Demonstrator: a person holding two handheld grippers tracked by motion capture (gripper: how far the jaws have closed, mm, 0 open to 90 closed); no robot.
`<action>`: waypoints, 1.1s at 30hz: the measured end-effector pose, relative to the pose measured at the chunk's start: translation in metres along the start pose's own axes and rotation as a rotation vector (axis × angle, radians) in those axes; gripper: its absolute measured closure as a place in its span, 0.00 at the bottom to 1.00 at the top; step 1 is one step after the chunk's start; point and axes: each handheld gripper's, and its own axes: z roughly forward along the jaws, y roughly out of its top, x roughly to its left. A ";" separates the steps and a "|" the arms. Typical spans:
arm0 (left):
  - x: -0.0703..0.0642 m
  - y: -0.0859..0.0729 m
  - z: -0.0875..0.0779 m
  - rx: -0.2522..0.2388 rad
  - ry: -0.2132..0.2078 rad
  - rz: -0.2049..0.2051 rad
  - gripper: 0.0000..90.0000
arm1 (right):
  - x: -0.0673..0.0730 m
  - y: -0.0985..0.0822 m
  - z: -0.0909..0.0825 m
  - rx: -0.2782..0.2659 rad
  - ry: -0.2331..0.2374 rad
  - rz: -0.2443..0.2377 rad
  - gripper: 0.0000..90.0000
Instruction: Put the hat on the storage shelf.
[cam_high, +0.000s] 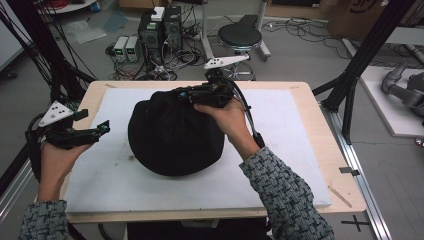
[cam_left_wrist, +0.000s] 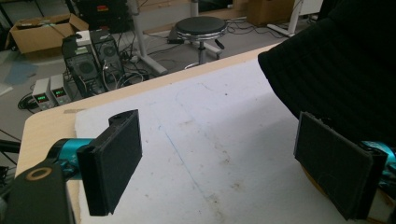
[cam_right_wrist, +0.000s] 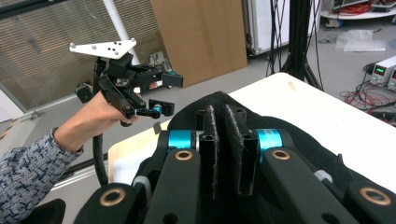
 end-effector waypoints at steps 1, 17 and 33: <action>0.000 0.000 0.000 0.001 0.001 0.001 0.17 | 0.000 0.000 0.000 0.000 0.000 0.000 0.94; 0.001 0.000 -0.001 0.002 0.001 0.003 0.17 | 0.000 -0.001 0.002 0.004 -0.004 0.005 0.86; 0.001 0.000 -0.001 -0.002 0.001 -0.001 0.17 | -0.001 -0.001 0.001 0.004 -0.025 0.010 0.78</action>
